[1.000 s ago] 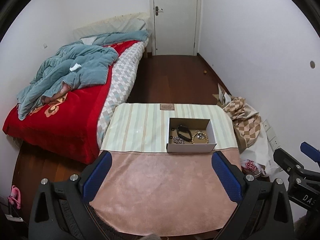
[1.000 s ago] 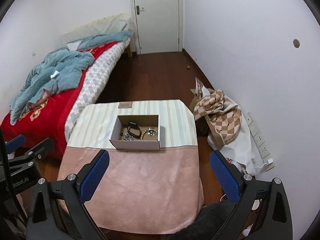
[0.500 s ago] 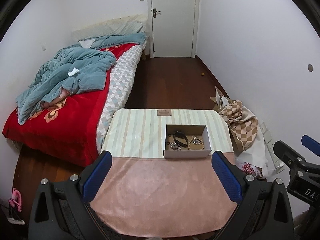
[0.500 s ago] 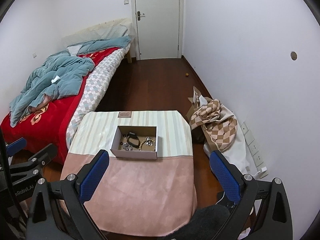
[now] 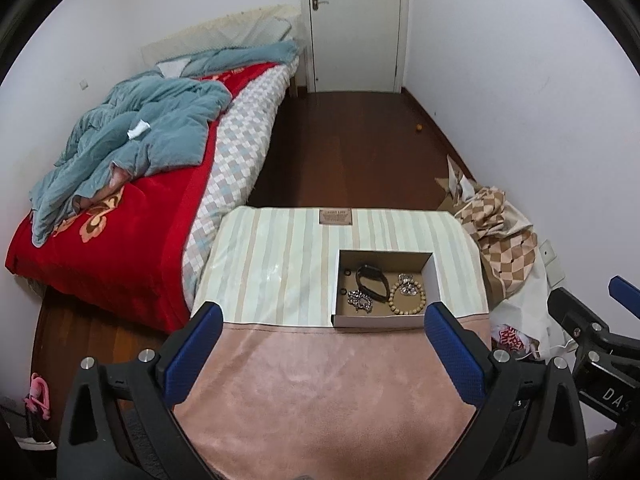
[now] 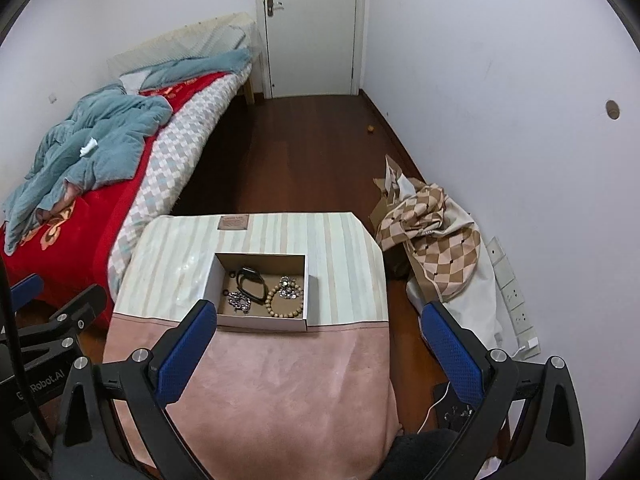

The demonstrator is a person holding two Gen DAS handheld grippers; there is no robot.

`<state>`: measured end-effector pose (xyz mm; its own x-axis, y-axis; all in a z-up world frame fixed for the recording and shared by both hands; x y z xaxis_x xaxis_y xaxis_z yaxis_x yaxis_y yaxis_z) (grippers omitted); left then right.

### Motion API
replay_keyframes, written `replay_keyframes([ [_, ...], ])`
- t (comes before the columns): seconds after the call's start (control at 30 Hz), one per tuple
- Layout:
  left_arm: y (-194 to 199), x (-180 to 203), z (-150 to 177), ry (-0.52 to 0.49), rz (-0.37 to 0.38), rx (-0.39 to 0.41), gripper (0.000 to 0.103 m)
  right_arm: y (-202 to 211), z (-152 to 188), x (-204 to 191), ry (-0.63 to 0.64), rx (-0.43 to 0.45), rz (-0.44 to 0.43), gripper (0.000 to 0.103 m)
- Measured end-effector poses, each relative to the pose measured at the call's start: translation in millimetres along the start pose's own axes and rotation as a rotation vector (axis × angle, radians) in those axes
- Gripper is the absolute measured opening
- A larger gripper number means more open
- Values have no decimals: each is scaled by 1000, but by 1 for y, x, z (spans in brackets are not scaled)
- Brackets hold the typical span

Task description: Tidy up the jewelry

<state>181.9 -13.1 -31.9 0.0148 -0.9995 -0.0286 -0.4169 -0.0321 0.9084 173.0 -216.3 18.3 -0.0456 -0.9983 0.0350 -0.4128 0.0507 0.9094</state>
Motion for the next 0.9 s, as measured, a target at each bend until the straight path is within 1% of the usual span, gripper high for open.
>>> replay_keyframes([
  [0.23,-29,3,-5,1,0,-59,103,-32,-6,-3,1,-50,5,103],
  [0.47,-41,6,-8,-2,8,-88,103,-47,-7,-5,4,-78,10,103],
  [0.9,-44,5,-9,-5,5,-88,103,-55,-7,-6,6,-92,13,103],
])
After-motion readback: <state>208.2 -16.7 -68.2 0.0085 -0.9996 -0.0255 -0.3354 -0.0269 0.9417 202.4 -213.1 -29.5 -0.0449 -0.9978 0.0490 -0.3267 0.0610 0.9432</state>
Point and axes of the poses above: each gripper's, at about its wrist camera, not at the fingertips, and y roughly against the way its jaws point, x to its right, z to its underside, the point moved 6 cm from there along -y, roughly the way its jaws point, and after that the axes turned 12 degrees about -x, right-handed, at the moved point
